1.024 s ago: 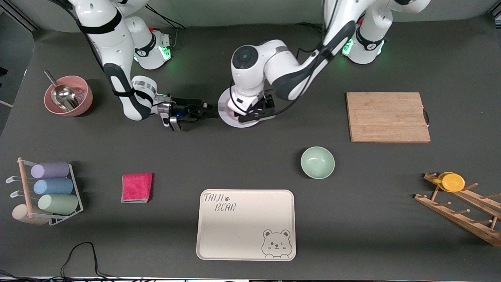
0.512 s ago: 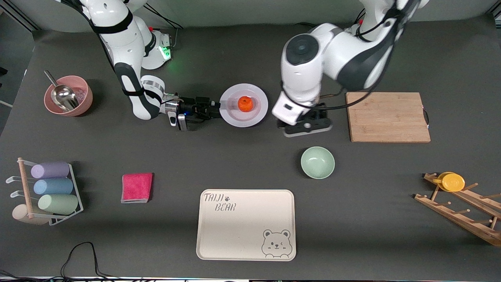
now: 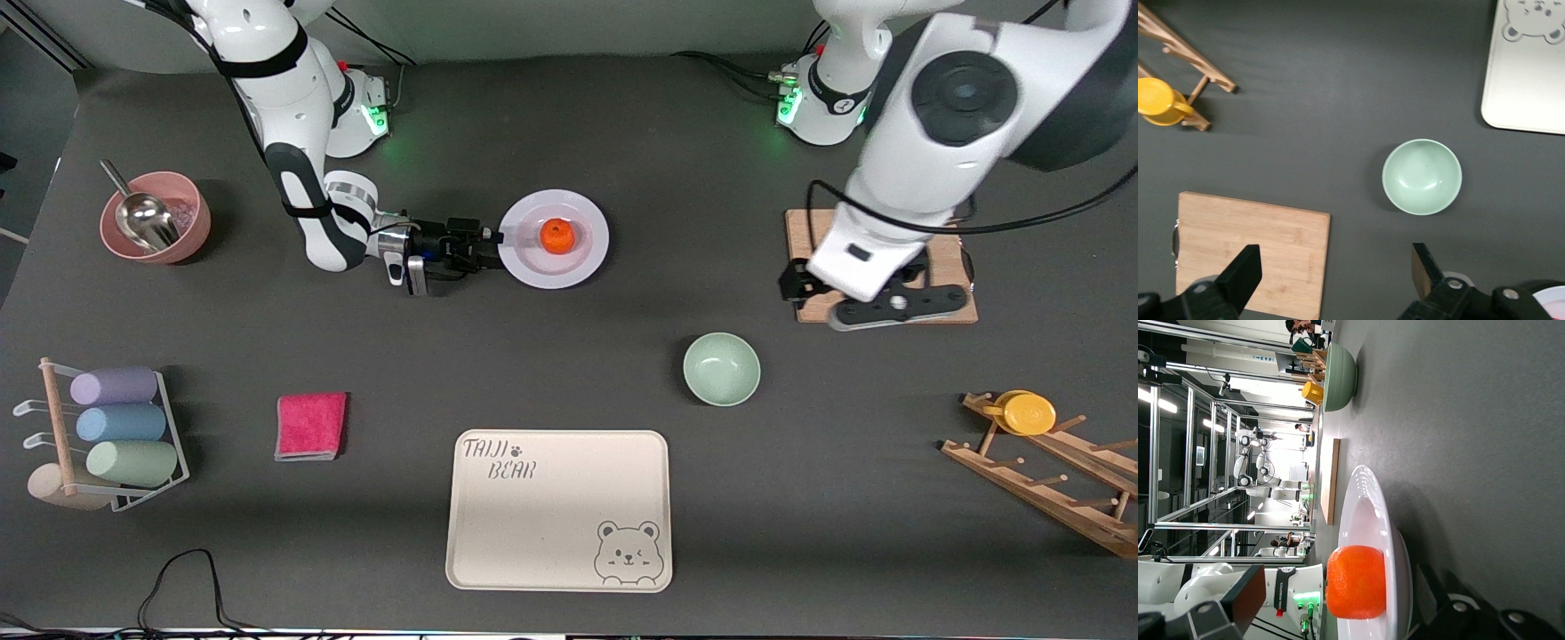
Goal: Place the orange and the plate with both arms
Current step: 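Open the left gripper and withdraw it toward the cutting board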
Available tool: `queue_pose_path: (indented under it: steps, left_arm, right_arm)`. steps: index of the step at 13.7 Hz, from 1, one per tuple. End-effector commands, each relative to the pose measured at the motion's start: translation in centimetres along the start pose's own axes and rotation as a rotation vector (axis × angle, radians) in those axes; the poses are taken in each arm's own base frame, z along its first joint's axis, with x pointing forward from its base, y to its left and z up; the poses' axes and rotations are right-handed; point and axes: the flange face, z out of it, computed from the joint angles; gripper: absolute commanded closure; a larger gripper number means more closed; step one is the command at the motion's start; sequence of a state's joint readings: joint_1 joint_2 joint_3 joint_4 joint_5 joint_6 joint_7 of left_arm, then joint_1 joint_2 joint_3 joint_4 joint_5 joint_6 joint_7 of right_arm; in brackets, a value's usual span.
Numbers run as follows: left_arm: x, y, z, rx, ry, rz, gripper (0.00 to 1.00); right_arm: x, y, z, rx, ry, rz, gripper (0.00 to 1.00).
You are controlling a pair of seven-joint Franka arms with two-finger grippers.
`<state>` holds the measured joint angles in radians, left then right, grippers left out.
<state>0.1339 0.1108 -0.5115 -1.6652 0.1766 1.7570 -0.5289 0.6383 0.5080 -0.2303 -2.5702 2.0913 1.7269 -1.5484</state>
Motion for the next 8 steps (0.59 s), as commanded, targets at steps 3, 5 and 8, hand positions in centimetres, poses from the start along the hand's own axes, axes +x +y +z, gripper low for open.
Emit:
queue_pose_path:
  steps: [3, 5, 8]
  left_arm:
    - [0.4, -4.4, -1.8, -0.008, 0.005, 0.020, 0.00]
    - [1.5, -7.9, -3.9, -0.069, -0.004, 0.040, 0.00]
    - [1.8, -12.3, -5.3, -0.084, -0.027, 0.054, 0.00]
  right_arm:
    - [-1.0, 1.3, 1.4, -0.029, 0.017, -0.045, 0.30]
    - [-1.1, 1.7, 1.4, -0.036, 0.027, -0.071, 0.50]
    - [-1.5, 2.1, 1.4, -0.045, 0.020, -0.093, 0.92]
